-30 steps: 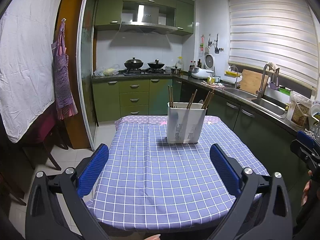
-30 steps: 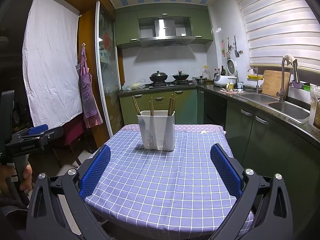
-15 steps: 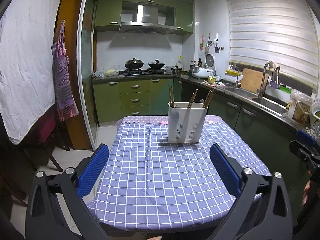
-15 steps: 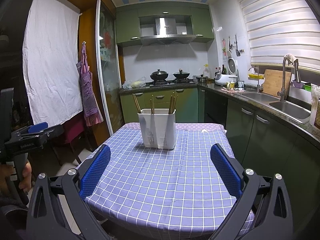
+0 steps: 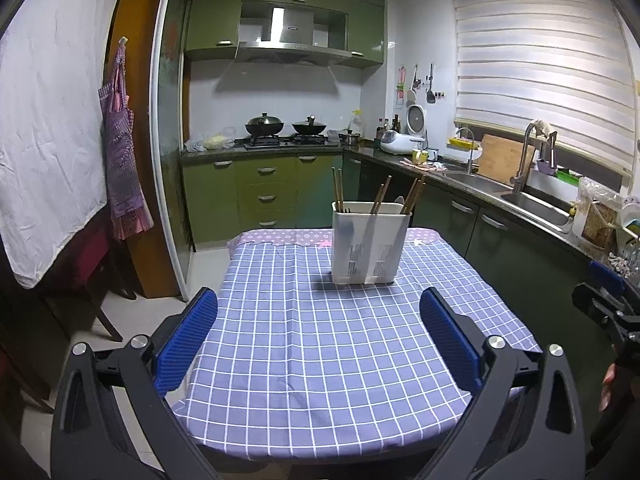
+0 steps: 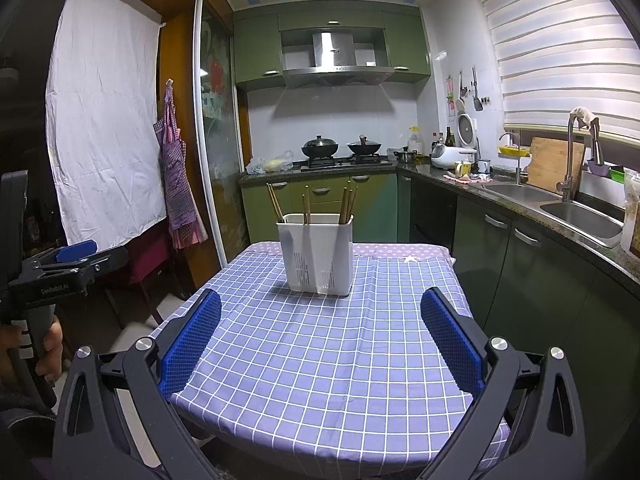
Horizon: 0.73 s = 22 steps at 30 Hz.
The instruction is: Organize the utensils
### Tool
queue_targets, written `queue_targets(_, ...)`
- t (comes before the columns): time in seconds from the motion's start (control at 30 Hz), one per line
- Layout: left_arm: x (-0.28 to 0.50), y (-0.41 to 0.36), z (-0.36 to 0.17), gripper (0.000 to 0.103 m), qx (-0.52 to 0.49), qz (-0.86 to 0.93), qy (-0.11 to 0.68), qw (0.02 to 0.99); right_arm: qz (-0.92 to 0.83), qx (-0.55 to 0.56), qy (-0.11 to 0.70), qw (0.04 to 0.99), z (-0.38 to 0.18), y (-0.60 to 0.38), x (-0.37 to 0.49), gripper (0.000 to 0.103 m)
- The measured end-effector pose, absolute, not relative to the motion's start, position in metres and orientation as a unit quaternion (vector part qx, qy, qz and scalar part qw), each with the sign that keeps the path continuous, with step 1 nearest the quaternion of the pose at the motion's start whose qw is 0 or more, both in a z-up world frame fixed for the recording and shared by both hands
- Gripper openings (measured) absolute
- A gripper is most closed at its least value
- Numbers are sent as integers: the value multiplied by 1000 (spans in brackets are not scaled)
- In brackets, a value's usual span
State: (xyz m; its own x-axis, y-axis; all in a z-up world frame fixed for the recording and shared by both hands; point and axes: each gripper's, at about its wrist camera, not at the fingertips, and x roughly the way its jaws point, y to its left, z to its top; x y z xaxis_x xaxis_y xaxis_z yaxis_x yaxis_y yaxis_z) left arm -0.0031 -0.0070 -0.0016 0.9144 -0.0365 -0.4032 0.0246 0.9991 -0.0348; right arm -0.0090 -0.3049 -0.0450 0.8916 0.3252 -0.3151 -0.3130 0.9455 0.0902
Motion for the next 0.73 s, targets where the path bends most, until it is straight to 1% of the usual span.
queue_targets(0.3,-4,-9,-1,96,-10,-23,197,980,168,17,170,971,-50,-303,-9,98)
queue_targets(0.73,11,-7,-10,96,0,1,219,976,164,16,178,970,-51,-299,-3,98)
